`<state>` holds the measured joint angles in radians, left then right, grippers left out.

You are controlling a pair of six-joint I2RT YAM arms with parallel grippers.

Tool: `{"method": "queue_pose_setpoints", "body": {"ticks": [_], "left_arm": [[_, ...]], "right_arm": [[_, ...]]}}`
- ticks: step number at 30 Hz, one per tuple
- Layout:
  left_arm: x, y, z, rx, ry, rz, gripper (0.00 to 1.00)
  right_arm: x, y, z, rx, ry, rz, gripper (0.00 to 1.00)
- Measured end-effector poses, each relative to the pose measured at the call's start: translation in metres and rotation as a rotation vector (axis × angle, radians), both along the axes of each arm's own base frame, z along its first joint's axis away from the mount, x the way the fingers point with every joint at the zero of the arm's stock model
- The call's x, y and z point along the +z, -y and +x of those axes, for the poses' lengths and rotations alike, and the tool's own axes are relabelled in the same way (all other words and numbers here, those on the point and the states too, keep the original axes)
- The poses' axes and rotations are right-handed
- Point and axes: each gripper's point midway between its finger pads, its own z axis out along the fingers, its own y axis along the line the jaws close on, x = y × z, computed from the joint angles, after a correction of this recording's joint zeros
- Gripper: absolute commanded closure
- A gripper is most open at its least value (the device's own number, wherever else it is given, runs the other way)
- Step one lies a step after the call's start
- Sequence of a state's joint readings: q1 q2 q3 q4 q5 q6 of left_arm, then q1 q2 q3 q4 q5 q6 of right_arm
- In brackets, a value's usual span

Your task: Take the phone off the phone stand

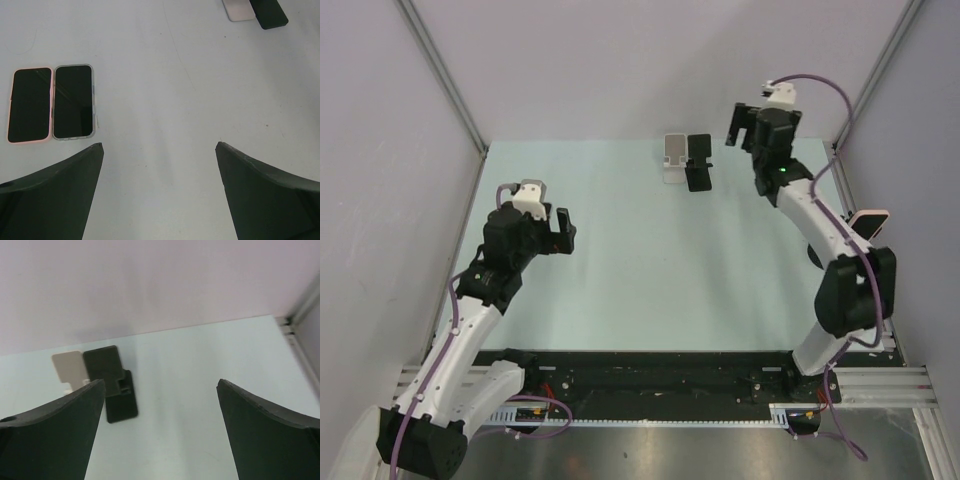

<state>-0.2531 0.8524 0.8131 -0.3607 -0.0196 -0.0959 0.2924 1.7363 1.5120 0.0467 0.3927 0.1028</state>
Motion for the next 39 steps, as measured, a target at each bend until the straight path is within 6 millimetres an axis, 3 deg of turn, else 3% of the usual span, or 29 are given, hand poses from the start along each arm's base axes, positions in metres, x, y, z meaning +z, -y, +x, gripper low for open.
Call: {"method": "queue_pose_setpoints", "body": {"ticks": [8,13,17,21,27,32,35,39], "left_arm": [[0.011,-0.001,-0.005,0.000,0.038,-0.011,0.00],[0.018,-0.002,-0.008,0.000,0.060,-0.018,0.00],[0.022,-0.001,-0.010,-0.004,0.073,-0.027,0.00],[0.025,0.000,-0.012,-0.011,0.083,-0.035,0.00],[0.027,0.002,-0.013,-0.019,0.088,-0.037,0.00],[0.027,0.006,-0.014,-0.031,0.088,-0.037,0.00],[0.027,0.008,-0.015,-0.039,0.087,-0.038,0.00],[0.027,0.009,-0.015,-0.046,0.087,-0.038,0.00]], "right_arm": [[0.055,0.113,-0.087,-0.155,-0.018,0.005,0.00],[0.063,0.194,-0.150,-0.381,-0.043,0.024,0.00],[0.056,0.236,-0.193,-0.545,-0.057,0.040,0.00],[0.045,0.250,-0.200,-0.583,-0.083,0.057,0.00],[0.017,0.251,-0.195,-0.542,-0.161,0.073,0.02],[0.005,0.252,-0.203,-0.576,-0.210,0.093,0.06],[-0.008,0.250,-0.213,-0.612,-0.266,0.111,0.11],[-0.025,0.248,-0.224,-0.655,-0.337,0.133,0.28]]}}
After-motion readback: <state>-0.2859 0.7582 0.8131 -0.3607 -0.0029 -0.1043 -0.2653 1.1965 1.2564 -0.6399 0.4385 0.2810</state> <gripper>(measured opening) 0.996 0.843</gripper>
